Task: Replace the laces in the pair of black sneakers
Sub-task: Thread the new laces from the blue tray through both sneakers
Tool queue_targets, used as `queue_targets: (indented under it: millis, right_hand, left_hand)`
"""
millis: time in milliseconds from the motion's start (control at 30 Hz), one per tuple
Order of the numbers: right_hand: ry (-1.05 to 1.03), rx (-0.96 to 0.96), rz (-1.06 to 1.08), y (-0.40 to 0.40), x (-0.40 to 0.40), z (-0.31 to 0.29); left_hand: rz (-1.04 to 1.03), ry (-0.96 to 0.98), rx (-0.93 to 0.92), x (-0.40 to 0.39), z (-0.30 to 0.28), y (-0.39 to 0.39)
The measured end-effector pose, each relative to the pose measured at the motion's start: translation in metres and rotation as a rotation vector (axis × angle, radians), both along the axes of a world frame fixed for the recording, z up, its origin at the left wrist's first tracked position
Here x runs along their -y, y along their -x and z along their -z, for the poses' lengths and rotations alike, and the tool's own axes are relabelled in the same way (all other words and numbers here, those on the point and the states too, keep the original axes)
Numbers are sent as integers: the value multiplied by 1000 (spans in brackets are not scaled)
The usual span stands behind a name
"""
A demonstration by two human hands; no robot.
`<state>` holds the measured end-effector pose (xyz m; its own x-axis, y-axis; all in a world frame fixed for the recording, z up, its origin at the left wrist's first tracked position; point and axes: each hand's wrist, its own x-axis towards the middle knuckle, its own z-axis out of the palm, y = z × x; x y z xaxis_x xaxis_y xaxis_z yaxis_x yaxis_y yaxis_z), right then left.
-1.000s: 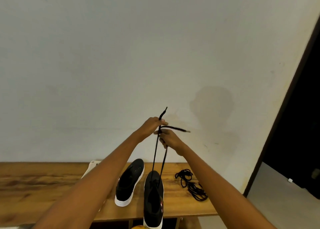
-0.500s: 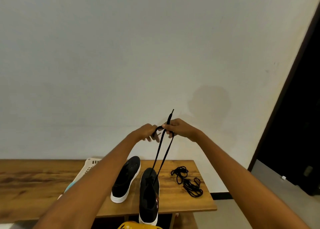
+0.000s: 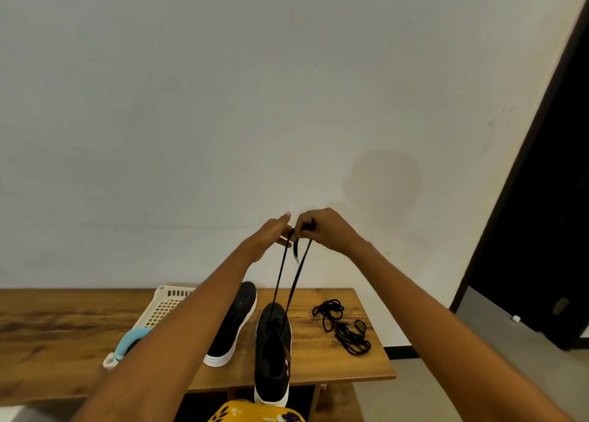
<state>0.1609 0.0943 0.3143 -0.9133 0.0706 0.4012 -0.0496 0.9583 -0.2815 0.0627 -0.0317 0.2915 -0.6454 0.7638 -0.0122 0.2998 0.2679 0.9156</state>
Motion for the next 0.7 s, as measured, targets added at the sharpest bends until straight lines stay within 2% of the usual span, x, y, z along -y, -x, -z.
queue_targets:
  millis: [67, 167, 367, 500, 533, 600, 633, 700]
  right_hand:
    - [-76, -166, 65, 1, 3, 11]
    - [-195, -251, 103, 4, 7, 22]
    - [-292, -238, 147, 8, 8, 31]
    - [-344, -63, 295, 6, -13, 47]
    - [-346, 3, 372, 0, -24, 53]
    - [-323, 97, 545, -16, -47, 72]
    - [-293, 113, 633, -24, -57, 83]
    - [-128, 110, 771, -33, -69, 107]
  left_hand:
    - [4, 41, 23, -1, 1, -4]
    - [18, 9, 133, -2, 7, -9]
    - [-282, -534, 475, -16, 23, -9]
    - [-439, -931, 932, -24, 40, -2]
    - [-507, -961, 961, -21, 46, 5]
    - [-640, -776, 795, -9, 62, 22]
    - [-656, -582, 618, -2, 72, 29]
    - [-533, -150, 143, 7, 93, 38]
